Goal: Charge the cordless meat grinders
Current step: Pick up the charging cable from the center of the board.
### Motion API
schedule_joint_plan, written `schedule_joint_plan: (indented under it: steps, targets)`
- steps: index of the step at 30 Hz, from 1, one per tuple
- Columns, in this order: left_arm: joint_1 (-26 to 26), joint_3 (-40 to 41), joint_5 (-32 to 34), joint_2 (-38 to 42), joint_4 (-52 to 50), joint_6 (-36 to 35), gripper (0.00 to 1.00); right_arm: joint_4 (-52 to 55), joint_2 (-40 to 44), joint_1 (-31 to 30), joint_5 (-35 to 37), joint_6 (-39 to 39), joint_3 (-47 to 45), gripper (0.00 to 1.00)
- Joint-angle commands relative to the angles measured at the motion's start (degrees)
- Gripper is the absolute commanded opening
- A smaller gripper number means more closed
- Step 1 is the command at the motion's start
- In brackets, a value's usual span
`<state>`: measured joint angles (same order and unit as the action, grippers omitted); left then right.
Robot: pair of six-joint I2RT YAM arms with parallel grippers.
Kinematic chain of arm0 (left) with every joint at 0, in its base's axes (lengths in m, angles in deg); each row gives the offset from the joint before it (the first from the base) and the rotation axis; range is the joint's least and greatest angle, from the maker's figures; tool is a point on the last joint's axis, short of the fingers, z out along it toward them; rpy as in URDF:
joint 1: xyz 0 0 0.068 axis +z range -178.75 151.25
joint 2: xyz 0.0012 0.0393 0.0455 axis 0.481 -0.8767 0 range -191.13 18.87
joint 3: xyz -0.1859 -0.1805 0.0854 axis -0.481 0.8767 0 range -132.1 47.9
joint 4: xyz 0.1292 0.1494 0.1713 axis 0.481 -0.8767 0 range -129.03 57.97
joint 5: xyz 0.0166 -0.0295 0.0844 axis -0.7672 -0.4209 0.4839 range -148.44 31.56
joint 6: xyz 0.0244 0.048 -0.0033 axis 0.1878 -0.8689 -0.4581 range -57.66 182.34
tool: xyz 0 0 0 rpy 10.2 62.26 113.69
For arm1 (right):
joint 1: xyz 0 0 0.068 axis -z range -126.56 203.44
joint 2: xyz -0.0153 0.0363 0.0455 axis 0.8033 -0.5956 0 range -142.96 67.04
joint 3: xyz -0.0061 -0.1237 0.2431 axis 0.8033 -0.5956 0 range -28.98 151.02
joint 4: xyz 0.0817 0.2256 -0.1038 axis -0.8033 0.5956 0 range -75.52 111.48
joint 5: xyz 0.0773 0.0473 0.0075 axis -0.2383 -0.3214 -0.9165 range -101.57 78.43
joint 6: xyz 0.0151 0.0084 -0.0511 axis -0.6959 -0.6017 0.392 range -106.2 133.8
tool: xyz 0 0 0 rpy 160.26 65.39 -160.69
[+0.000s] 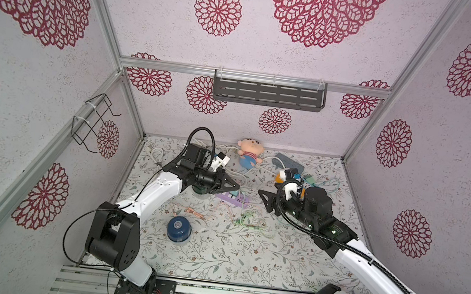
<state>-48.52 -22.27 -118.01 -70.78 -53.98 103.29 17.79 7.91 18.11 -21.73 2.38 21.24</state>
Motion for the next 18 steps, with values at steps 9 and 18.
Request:
schedule_joint_plan:
  steps: [9, 18]
  targets:
    - [0.35, -4.64, -3.08, 1.83, -8.57, -9.16, 0.0, 8.4, -9.66, 1.68, -20.18, 3.23, 9.81, 0.71]
    - [-0.11, -5.67, -2.48, 1.92, -15.3, -10.73, 0.0, 16.24, -16.19, -3.38, -10.86, 10.65, 18.56, 0.53]
